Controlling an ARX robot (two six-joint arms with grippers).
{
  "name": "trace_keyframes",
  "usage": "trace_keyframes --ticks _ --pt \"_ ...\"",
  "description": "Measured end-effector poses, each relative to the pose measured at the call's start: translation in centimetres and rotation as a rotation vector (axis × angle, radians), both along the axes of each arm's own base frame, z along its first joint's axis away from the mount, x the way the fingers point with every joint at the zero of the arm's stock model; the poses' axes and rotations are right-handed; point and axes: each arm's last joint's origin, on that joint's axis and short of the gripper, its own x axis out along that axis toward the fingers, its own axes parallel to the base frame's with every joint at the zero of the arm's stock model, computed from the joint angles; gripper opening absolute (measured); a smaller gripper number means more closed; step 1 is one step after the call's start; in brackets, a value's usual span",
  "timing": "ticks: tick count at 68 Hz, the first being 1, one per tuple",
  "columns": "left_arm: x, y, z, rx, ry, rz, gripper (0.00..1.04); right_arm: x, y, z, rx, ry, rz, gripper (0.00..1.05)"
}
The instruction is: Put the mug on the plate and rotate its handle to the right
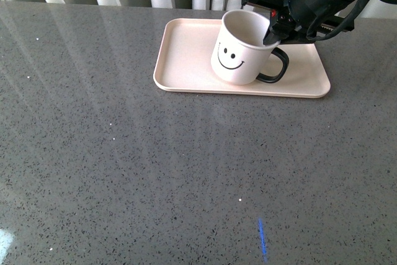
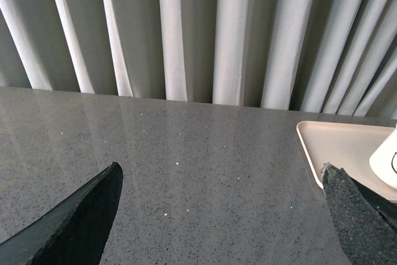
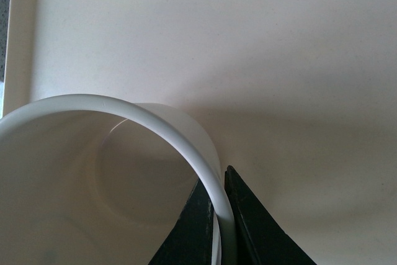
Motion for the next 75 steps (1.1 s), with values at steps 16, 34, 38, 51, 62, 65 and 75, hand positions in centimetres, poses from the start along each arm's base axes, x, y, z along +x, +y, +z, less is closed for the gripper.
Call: trace_keyframes --ticks 16,34,38,51,62,65,75 --pt "0.0 0.0 0.0 0.0 0.0 0.0 0.95 -0.7 -0.8 1.5 -0.094 -0.043 0.111 0.02" --pt "0.0 0.0 0.0 0.0 0.0 0.0 0.95 -1.3 -0.6 3.9 -0.28 -0.133 0.354 0.02" --pt "0.0 0.0 0.0 0.0 0.0 0.0 0.95 -1.3 -0.4 4.0 -0.322 -0.135 0.414 0.02" --pt "0.0 0.0 0.0 0.0 0.0 0.0 0.95 -0.6 0.4 3.9 -0.419 -0.151 0.547 0.02" --pt "0.0 0.0 0.0 0.0 0.0 0.0 0.95 0.5 0.7 4.0 -0.436 -0.156 0.577 0.02" --pt "0.0 0.0 0.0 0.0 0.0 0.0 0.95 0.8 0.8 3.9 -0.435 -0.153 0.577 0.02" --pt "0.0 0.0 0.0 0.0 0.0 0.0 0.95 1.2 0.8 3.1 -0.417 -0.142 0.586 0.02"
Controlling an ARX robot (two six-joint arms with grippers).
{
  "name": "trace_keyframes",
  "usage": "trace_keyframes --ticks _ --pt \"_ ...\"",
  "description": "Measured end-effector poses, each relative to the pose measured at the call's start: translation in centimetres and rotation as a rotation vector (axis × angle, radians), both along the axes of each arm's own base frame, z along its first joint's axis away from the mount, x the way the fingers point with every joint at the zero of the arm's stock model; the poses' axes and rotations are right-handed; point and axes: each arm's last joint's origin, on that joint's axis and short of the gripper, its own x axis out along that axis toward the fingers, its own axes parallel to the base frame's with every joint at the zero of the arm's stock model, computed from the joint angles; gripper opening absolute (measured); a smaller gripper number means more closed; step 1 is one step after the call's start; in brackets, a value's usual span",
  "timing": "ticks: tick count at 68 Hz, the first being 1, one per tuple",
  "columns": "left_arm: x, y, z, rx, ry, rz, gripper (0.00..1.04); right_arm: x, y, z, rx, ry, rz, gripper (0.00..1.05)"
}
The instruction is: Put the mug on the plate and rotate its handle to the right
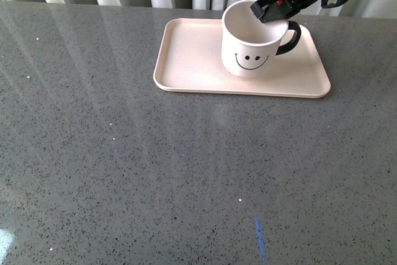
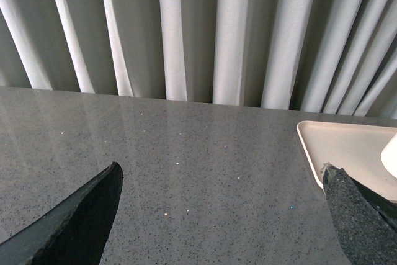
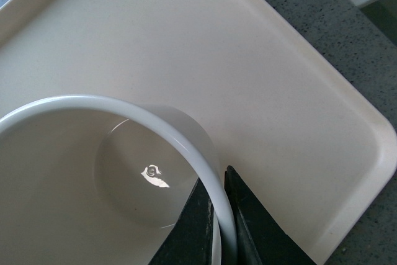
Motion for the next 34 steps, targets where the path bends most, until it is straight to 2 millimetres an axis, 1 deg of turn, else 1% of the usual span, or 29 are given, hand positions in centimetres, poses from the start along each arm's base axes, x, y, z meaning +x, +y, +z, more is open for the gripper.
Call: trace_keyframes --ticks 15,34 --pt "0.0 0.0 0.0 0.0 0.0 0.0 0.95 0.6 0.1 -1.4 0.013 0.031 0.009 0.02" --pt "0.0 0.0 0.0 0.0 0.0 0.0 0.95 0.6 -0.1 -1.4 0.025 0.035 0.008 0.02"
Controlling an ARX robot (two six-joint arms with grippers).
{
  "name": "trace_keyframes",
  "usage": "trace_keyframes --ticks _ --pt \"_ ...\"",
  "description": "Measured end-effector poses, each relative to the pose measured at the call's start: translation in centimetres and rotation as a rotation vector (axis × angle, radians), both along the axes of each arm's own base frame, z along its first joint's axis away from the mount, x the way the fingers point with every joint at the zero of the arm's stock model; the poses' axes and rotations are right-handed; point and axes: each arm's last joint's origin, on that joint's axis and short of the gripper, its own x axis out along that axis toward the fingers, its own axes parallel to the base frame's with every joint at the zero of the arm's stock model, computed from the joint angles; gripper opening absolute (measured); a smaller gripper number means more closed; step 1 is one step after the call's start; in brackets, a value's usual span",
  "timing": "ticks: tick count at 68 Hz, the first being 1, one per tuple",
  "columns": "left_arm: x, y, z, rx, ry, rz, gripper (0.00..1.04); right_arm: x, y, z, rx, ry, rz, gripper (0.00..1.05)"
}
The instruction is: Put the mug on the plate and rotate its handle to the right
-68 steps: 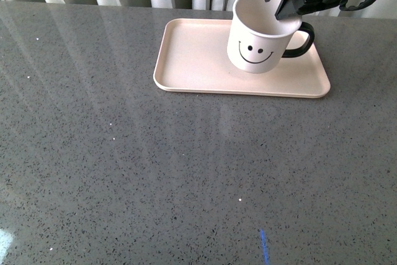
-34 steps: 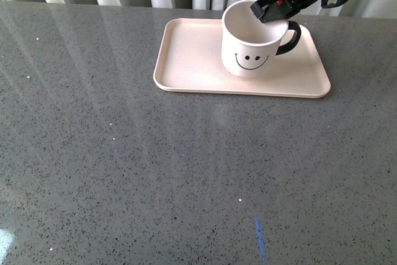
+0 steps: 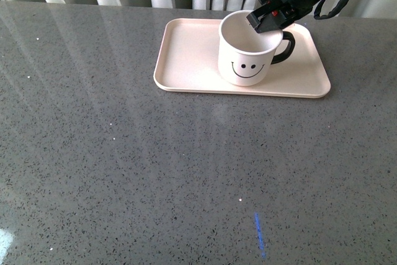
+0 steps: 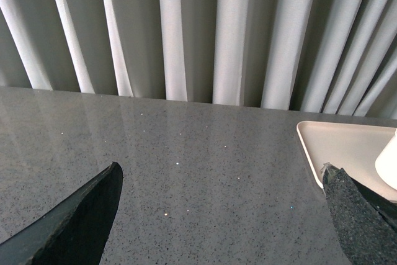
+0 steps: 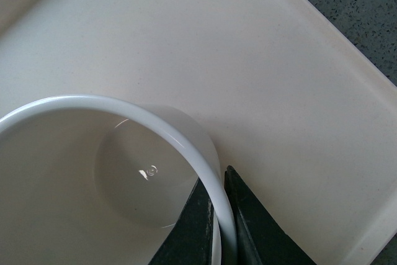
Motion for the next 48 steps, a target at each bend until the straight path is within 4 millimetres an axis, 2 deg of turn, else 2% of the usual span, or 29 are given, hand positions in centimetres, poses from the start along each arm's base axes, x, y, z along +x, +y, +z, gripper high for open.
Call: trace_keyframes --ticks 48 --pt "0.0 0.0 0.0 0.0 0.0 0.0 0.95 0.04 -0.13 -0.3 -0.009 0.007 -0.006 0.02"
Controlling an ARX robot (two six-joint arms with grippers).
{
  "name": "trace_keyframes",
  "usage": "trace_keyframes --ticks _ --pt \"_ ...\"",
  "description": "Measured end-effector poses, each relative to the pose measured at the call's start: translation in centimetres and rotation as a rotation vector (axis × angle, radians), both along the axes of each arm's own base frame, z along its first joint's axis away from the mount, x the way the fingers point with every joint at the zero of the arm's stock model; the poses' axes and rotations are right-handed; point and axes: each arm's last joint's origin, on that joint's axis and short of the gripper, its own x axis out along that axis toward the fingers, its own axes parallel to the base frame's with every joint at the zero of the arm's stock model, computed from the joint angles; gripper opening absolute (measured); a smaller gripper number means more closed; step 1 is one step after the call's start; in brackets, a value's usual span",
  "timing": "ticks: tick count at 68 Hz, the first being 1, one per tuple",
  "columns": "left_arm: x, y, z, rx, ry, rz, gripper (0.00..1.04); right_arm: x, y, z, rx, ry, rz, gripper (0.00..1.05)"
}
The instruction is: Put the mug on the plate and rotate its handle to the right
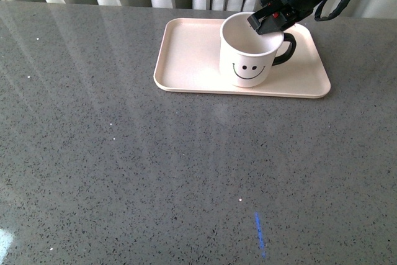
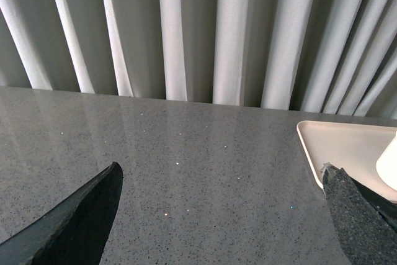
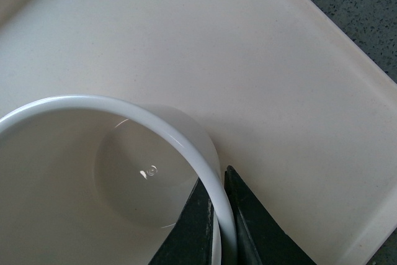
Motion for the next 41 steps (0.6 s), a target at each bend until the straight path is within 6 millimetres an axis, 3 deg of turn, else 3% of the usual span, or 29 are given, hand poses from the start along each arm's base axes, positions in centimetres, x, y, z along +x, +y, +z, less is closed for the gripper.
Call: trace_keyframes --ticks 7,10,41 --pt "0.0 0.0 0.0 0.0 0.0 0.0 0.95 0.01 -0.04 -0.04 -0.001 0.0 0.0 0.02" --pt "0.0 0.0 0.0 0.0 0.0 0.0 0.95 0.02 -0.05 -0.09 -0.005 0.001 0.0 0.08" --pt "0.0 0.0 0.0 0.0 0.0 0.0 0.95 0.21 -0.05 -0.39 -0.005 -0.007 -0.002 0.85"
